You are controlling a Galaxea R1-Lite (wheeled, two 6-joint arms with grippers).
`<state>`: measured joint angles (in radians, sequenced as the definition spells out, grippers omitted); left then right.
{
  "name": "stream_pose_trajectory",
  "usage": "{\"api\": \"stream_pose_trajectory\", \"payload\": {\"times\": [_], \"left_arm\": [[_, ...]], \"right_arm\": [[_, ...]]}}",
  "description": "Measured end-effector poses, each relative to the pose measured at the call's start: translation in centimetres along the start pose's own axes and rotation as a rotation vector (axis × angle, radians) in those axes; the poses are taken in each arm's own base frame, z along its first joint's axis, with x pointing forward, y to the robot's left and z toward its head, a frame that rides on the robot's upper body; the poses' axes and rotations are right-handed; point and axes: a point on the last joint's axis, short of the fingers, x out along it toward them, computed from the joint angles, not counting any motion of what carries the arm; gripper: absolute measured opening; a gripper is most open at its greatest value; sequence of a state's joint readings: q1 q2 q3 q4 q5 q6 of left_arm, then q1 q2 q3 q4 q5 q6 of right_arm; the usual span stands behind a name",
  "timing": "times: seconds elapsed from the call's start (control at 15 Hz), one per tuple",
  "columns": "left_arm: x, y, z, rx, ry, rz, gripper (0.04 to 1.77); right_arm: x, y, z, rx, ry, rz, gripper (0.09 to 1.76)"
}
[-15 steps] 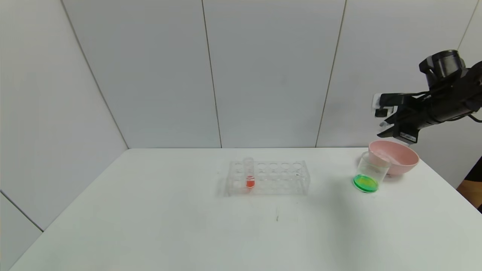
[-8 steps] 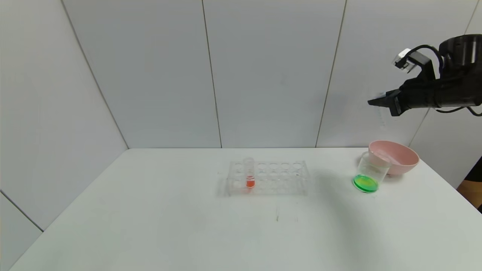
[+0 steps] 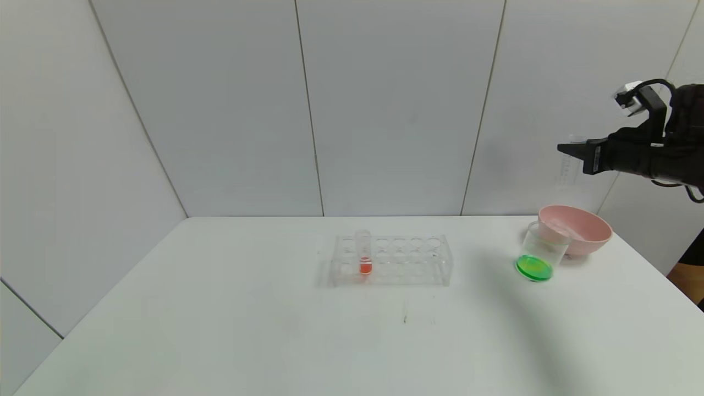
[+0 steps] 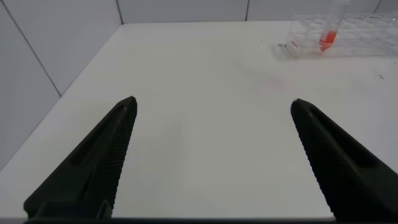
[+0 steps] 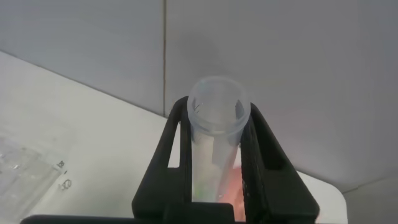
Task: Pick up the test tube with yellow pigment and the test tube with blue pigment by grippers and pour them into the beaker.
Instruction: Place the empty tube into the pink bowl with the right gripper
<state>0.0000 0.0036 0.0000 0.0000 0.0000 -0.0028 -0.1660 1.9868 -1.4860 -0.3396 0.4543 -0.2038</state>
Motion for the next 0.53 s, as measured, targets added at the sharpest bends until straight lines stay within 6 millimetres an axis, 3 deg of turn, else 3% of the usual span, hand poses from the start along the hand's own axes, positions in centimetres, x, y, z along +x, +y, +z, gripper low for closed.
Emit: {"api": "stream_pose_trajectory", "payload": {"times": [0.27, 0.53], "left_arm": [[0.0, 0.0, 0.0, 0.0, 0.0, 0.0, 1.76], [0.0, 0.0, 0.0, 0.0, 0.0, 0.0, 1.76]], "right_arm": [[-0.6, -1.1, -3.0, 0.056, 0.019, -0.037, 0.51], [0.5, -2.4, -5.9, 0.105, 0.066, -0.057, 0.51]]}}
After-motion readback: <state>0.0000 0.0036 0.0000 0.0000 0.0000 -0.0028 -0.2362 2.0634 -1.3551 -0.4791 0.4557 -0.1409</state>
